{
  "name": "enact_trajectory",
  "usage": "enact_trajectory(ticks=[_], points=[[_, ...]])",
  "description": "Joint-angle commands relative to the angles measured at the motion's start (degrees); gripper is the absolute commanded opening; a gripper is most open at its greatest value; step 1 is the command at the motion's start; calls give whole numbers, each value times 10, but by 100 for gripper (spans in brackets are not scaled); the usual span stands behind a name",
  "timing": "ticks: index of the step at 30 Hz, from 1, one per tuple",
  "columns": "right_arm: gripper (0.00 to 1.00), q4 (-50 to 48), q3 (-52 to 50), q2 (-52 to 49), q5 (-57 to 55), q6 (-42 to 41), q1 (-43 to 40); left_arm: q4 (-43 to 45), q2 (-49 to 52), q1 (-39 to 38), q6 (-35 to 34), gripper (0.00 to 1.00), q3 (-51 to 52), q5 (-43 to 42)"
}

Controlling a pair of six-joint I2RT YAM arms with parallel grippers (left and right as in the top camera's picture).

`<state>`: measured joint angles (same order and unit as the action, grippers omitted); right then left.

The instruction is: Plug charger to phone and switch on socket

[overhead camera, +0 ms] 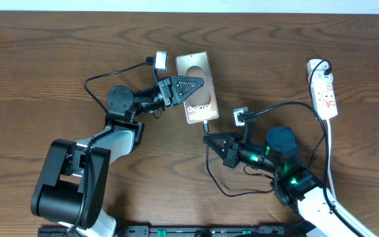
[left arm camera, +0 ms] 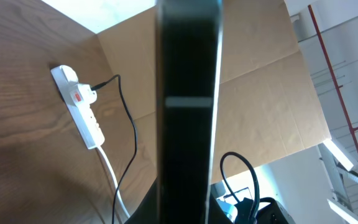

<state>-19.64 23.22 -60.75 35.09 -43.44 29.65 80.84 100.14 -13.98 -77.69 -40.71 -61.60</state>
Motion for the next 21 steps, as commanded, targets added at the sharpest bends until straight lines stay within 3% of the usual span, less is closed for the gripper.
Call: enact_trajectory(ticks=[1,21], points=[[1,-9,11,0,-6,-7,5,9,-8,-3,12,7,-6,-18],[1,-18,11,0,5,-30,5,9,-8,-2,12,7,-6,10]])
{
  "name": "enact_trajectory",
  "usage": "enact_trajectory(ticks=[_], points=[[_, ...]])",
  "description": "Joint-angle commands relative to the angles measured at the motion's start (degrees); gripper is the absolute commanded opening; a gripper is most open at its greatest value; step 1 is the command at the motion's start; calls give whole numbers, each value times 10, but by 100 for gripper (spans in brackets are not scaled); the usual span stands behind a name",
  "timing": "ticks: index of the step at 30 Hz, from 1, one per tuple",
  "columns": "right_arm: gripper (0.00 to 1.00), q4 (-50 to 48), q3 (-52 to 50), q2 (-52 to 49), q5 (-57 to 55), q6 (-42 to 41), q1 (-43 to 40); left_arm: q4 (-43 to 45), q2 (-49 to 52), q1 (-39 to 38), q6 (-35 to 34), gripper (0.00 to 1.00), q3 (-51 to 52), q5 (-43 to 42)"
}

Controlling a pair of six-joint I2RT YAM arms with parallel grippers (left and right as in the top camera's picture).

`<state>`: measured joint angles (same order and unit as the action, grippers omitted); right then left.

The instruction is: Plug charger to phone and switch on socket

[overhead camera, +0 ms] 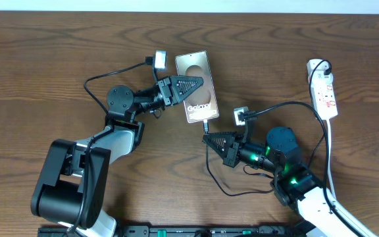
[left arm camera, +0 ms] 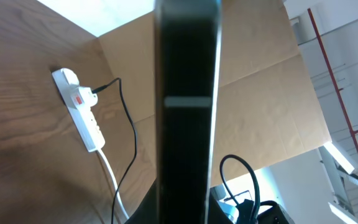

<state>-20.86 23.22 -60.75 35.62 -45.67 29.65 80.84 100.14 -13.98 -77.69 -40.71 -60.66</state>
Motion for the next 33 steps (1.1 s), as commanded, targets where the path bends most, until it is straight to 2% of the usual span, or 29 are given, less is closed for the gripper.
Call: enact_trajectory(ticks=[1,33], points=[[1,-6,11,0,0,-8,5,9,-8,-2,12,7,-6,2],[1,9,11,0,4,-10,4,9,-8,-2,16,7,-6,-2]])
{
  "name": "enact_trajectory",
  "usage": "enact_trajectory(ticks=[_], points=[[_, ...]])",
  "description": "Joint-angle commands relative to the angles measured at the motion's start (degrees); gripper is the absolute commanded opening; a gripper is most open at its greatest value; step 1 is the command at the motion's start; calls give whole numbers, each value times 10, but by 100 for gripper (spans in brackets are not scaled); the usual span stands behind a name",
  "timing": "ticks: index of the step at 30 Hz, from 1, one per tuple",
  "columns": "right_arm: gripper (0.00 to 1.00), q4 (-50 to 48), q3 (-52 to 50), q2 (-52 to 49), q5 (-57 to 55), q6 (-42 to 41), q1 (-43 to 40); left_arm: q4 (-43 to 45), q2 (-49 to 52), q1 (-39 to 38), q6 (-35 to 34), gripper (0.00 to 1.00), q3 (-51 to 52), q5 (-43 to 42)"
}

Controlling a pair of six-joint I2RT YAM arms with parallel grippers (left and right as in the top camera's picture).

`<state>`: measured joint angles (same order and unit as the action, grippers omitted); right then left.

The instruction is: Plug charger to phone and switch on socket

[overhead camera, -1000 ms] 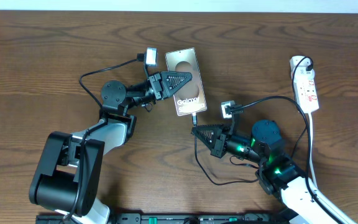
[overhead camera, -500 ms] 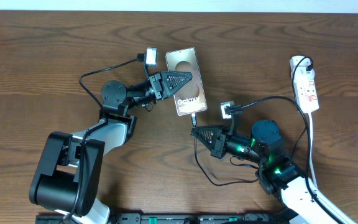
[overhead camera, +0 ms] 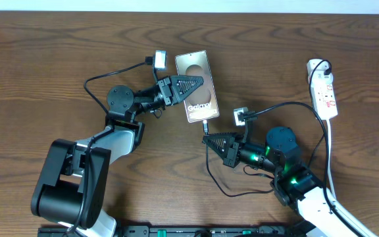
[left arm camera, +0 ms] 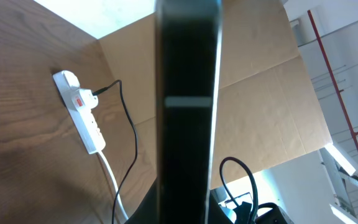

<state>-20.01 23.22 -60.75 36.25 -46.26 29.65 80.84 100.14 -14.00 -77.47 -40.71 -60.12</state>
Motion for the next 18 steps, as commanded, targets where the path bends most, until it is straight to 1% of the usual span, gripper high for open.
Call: enact_trajectory(ticks=[1,18], points=[[1,0,11,0,-3,-4,4,9,-8,-2,14,8,-7,-8],[1,-7,11,-11,10,-13,4,10,-8,-2,14,7,-7,-18]])
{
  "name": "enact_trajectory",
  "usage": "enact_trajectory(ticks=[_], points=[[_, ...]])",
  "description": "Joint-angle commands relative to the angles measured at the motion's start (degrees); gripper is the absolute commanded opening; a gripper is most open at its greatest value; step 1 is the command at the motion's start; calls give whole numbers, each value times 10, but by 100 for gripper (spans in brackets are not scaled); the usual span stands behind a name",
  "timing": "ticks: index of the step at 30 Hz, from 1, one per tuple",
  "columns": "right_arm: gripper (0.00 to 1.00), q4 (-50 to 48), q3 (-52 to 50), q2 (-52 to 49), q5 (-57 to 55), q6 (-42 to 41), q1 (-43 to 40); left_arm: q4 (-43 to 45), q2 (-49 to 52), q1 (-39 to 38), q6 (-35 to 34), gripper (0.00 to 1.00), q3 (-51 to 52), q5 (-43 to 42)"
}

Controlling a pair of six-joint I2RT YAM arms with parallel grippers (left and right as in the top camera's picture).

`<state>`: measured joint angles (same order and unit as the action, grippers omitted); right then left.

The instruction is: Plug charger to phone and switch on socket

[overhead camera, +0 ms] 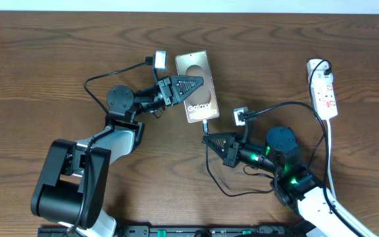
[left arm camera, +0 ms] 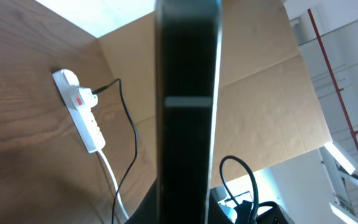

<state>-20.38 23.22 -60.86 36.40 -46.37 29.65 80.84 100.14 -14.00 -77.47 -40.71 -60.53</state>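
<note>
The phone (overhead camera: 197,85) shows a tan screen with "Galaxy" on it and is held off the table, my left gripper (overhead camera: 191,85) shut on its left side. In the left wrist view the phone's edge (left arm camera: 187,106) is a dark upright band that hides the fingers. My right gripper (overhead camera: 207,138) points at the phone's lower edge, shut on the charger plug (overhead camera: 205,130). Whether the plug is seated in the port cannot be told. The black cable (overhead camera: 288,105) runs to the white socket strip (overhead camera: 324,89), which also shows as the strip (left arm camera: 79,109).
Slack cable (overhead camera: 222,185) loops on the table below my right gripper. The strip's white lead (overhead camera: 329,155) runs toward the front right edge. A cardboard wall (left arm camera: 272,106) stands beyond the table in the left wrist view.
At every earlier moment my left gripper held the phone raised and my right gripper held the plug just under its lower edge. Between them the phone tilted a trifle and the right gripper crept slightly nearer to it. Both have kept still since.
</note>
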Motion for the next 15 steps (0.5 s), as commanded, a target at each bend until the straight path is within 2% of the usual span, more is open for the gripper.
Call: enact_trajectory(ticks=[1,7,15], points=[[1,-9,11,-14,13,-17,4,10,-8,-2,14,8,-6,-16],[1,-93,11,-67,58,-36,3,10,-8,-2,14,7,-7,-19],[1,-101,11,-94,65,-17,-9,14,-8,2,14,8,-7,-44]])
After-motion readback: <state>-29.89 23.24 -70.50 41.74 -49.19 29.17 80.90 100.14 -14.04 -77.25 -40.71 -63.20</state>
